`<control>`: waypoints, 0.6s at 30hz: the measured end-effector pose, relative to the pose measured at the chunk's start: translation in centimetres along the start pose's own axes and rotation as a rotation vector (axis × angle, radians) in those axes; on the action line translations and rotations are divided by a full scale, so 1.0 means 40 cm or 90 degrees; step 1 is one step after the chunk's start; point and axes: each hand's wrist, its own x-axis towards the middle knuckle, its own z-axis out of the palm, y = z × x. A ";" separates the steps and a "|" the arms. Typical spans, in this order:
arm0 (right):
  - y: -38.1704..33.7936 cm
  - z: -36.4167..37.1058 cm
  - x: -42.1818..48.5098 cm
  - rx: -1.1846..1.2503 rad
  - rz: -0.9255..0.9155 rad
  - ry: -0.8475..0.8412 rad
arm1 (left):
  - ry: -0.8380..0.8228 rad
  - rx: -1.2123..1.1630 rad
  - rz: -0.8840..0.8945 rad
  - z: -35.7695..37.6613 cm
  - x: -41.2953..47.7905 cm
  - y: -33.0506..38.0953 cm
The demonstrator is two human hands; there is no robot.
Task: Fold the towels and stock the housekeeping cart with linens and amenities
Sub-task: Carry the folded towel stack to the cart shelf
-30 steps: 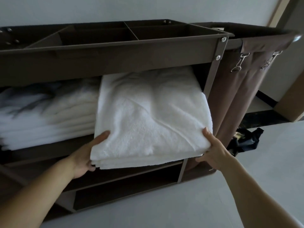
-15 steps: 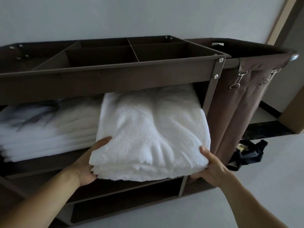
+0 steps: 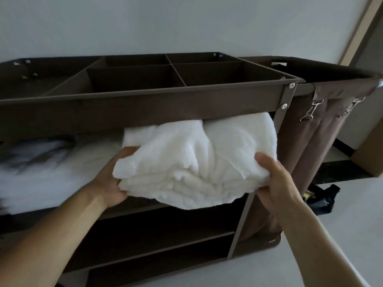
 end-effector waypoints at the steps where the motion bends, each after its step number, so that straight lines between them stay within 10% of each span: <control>1: 0.017 0.012 0.017 -0.036 0.013 0.062 | 0.009 0.012 0.010 -0.010 0.011 -0.013; 7: 0.063 0.126 0.055 0.030 0.106 0.436 | 0.028 0.024 -0.063 -0.030 0.025 -0.059; 18: 0.075 0.164 0.051 0.116 0.114 0.578 | 0.100 0.022 -0.095 0.005 0.040 -0.069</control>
